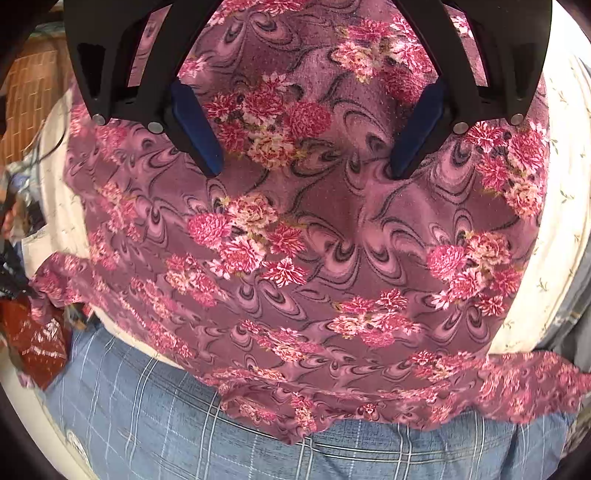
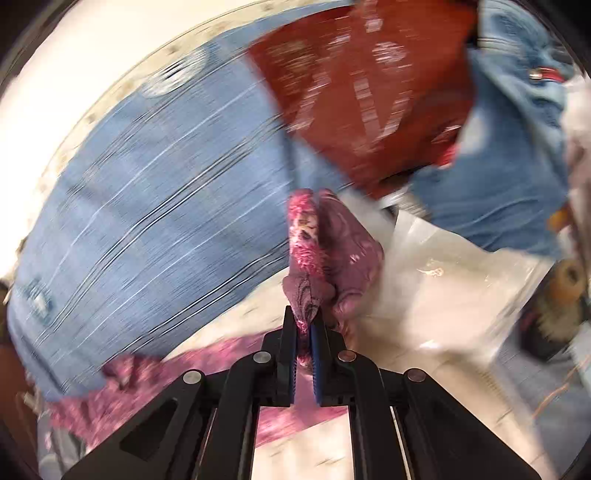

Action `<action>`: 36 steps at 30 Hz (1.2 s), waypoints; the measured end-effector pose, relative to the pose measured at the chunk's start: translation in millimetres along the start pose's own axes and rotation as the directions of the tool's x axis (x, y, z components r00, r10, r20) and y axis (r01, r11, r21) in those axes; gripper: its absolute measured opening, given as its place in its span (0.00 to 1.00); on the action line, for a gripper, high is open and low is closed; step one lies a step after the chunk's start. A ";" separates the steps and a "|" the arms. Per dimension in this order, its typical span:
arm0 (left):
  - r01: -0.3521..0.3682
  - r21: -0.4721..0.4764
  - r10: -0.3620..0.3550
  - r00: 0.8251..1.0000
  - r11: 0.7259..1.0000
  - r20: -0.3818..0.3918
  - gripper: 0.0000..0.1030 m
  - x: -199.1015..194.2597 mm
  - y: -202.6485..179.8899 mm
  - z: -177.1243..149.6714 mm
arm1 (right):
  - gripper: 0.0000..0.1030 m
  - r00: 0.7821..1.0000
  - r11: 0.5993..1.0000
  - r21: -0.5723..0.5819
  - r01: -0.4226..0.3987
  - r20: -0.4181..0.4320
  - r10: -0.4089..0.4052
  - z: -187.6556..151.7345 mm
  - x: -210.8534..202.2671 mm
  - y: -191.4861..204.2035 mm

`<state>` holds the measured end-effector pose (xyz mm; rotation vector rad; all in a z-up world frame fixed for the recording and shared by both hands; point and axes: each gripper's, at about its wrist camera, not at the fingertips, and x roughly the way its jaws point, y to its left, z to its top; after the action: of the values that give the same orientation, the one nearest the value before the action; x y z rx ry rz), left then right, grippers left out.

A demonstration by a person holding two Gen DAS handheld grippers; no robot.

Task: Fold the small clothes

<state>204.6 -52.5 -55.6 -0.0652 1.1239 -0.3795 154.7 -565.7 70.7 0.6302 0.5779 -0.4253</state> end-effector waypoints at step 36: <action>0.162 -0.148 -0.147 0.984 0.976 0.104 0.92 -53.7 72.3 45.2 | 0.47 0.818 0.899 -0.119 -0.422 -0.477 0.321 -220.3 14.7 213.7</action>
<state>243.7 26.4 -6.6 -0.3069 1.0577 -0.4227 198.2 -268.4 6.7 0.6126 0.9051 0.1696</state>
